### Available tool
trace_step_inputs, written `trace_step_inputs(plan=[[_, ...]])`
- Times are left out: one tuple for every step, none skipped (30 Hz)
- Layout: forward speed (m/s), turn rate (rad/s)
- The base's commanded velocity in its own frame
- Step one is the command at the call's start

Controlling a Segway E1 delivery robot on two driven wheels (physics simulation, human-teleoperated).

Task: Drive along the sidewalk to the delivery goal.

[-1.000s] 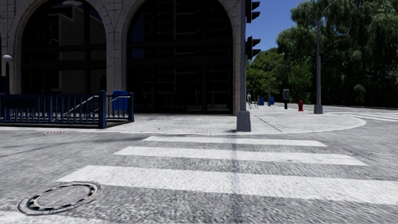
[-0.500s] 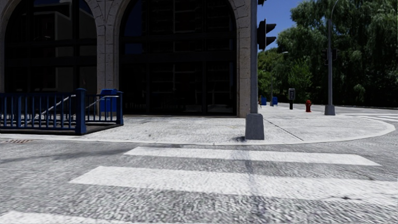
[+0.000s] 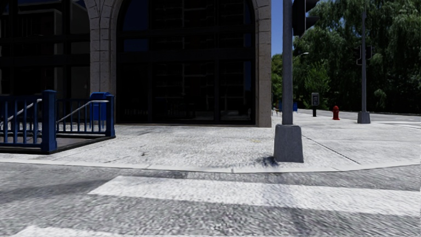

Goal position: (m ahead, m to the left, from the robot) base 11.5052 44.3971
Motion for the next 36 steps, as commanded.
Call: trace_step_inputs(plan=[[2.00, 0.00], [2.00, 0.00], [2.00, 0.00], [2.00, 0.00], [2.00, 0.00], [2.00, 0.00], [2.00, 0.00], [2.00, 0.00], [2.00, 0.00], [2.00, 0.00], [2.00, 0.00], [2.00, 0.00], [2.00, 0.00], [2.00, 0.00], [2.00, 0.00], [2.00, 0.00], [2.00, 0.00], [2.00, 0.00], [2.00, 0.00], [2.00, 0.00], [2.00, 0.00], [2.00, 0.00], [2.00, 0.00], [2.00, 0.00], [2.00, 0.00], [2.00, 0.00], [1.98, 0.00], [1.82, 0.00], [1.82, 0.00], [1.51, 0.00], [1.31, 0.00], [1.31, 0.00], [1.21, 0.00], [1.18, 0.00], [1.17, 0.00], [1.17, 0.00]])
